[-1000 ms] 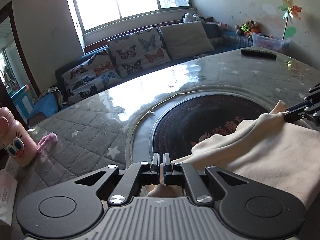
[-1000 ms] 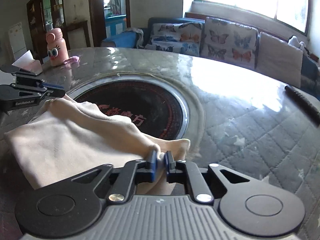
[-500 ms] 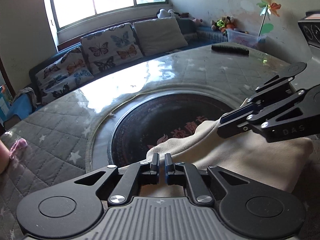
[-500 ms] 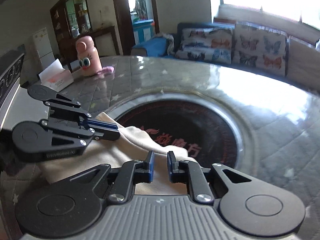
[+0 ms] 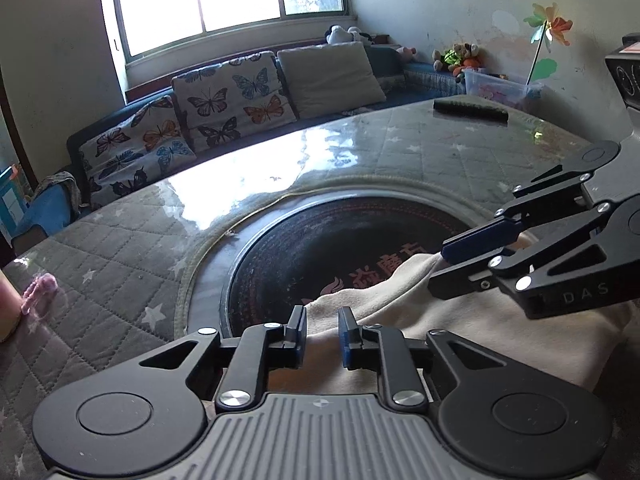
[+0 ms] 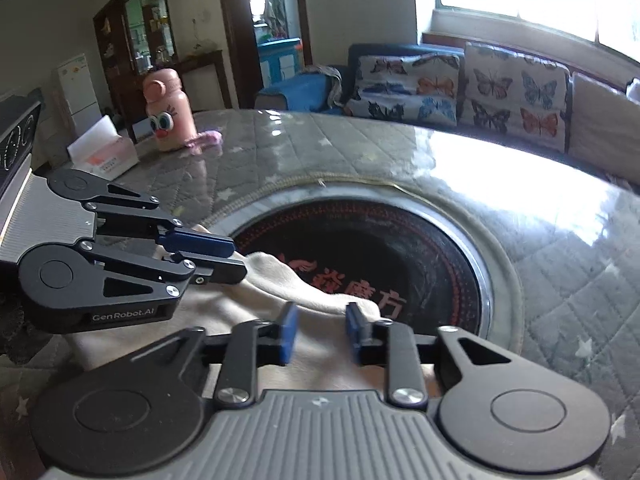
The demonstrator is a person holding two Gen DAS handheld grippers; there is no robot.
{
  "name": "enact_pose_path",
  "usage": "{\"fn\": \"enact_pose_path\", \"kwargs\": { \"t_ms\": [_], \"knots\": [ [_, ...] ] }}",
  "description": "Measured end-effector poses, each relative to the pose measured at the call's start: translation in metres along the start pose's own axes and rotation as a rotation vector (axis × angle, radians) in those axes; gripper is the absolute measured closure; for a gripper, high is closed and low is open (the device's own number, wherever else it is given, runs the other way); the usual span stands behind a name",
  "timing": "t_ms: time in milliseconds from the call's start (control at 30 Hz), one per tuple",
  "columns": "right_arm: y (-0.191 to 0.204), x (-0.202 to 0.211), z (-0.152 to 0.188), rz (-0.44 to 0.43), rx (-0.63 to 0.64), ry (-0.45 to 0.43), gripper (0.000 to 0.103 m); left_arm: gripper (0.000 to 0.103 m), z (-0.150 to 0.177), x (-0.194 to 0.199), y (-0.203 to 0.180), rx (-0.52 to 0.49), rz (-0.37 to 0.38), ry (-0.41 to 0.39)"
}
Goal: Fold clothes
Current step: 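Lay the folded hem onto the shirt and open both grippers, then press and smooth the folded shirt with both open grippers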
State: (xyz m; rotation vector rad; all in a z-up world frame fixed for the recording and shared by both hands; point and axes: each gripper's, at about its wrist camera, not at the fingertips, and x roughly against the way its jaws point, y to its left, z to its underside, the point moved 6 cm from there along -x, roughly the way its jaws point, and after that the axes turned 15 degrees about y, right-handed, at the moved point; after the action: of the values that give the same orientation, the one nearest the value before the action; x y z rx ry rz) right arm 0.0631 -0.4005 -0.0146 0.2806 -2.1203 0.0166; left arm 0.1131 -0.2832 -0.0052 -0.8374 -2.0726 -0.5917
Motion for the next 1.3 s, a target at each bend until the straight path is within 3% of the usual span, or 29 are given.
{"fn": "enact_pose_path", "kwargs": {
  "t_ms": [467, 567, 700, 800, 900, 1300],
  "knots": [
    [0.054, 0.003, 0.022, -0.004, 0.178, 0.023, 0.060, 0.084, 0.054, 0.037, -0.022, -0.059, -0.014, -0.027],
    [0.065, 0.005, 0.032, 0.001, 0.213, 0.027, 0.052, 0.084, 0.064, 0.041, -0.027, -0.065, -0.026, -0.034],
    [0.080, 0.013, 0.047, 0.033, 0.260, 0.010, 0.052, 0.077, 0.077, 0.044, -0.028, -0.061, -0.041, -0.039],
    [0.081, 0.019, 0.052, 0.026, 0.249, 0.000, 0.051, 0.075, 0.084, 0.046, -0.027, -0.038, -0.047, -0.044],
    [0.080, 0.026, 0.057, 0.012, 0.230, -0.008, 0.043, 0.073, 0.086, 0.051, -0.024, -0.004, -0.051, -0.057],
    [0.058, 0.051, 0.089, -0.027, 0.125, -0.036, 0.039, 0.070, 0.095, 0.053, -0.015, 0.058, -0.036, -0.050]
  ]
}}
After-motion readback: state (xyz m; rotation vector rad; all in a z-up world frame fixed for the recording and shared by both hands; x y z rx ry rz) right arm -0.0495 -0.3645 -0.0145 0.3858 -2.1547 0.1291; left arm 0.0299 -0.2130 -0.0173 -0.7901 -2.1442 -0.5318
